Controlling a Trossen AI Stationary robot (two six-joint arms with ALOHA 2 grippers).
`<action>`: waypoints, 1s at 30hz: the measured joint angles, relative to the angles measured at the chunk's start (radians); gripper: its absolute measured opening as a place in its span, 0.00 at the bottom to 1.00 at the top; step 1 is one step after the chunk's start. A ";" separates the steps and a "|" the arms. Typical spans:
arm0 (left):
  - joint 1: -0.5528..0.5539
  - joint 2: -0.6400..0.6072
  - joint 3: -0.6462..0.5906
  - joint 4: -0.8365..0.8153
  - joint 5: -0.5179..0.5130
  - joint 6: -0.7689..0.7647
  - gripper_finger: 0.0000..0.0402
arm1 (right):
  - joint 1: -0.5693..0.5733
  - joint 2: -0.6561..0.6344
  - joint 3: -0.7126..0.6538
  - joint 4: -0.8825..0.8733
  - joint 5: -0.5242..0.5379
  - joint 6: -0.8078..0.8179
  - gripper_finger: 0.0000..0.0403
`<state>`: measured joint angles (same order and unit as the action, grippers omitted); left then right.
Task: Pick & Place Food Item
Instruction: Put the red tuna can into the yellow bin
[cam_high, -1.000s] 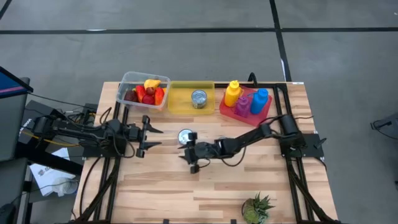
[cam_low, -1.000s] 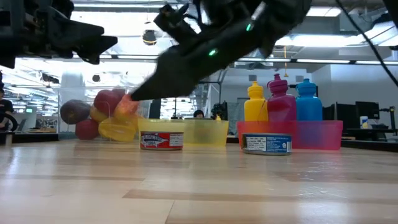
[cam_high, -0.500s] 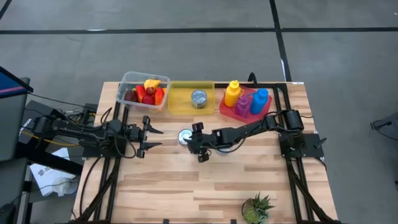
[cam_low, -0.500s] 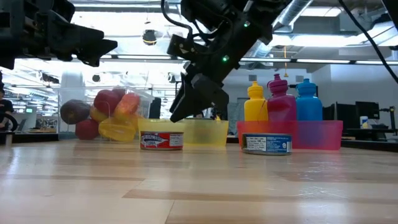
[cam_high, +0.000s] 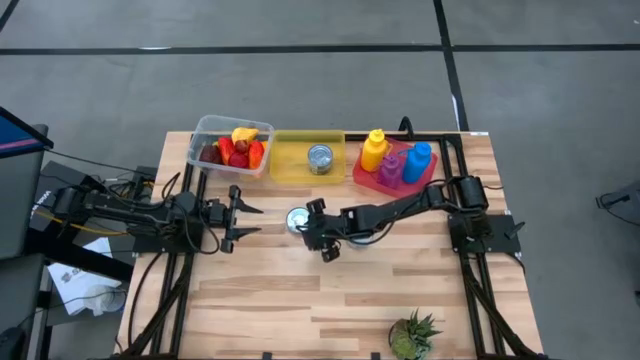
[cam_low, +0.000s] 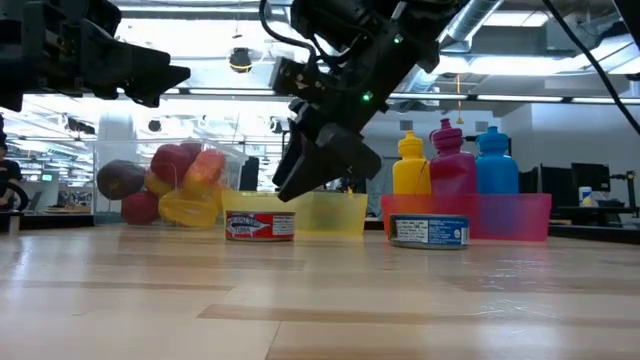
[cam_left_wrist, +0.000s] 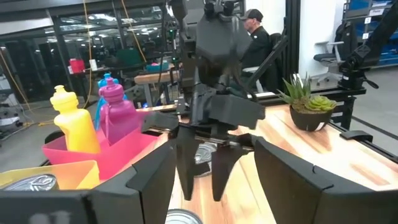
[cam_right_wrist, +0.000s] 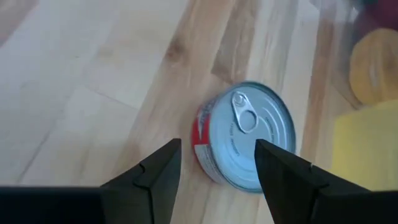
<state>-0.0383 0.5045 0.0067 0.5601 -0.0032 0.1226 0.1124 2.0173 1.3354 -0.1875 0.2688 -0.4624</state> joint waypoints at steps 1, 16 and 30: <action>0.000 0.000 0.000 0.000 0.000 0.000 0.52 | -0.001 0.011 0.000 0.011 0.001 -0.007 0.48; 0.000 -0.001 0.000 0.026 0.000 0.002 0.52 | -0.008 0.101 0.003 0.051 0.013 -0.104 0.42; 0.000 -0.001 0.000 0.032 -0.001 0.002 0.52 | 0.009 0.121 0.003 0.083 0.154 -0.190 0.01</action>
<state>-0.0380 0.5037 0.0067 0.5922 -0.0039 0.1249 0.1215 2.1380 1.3382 -0.1046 0.4230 -0.6525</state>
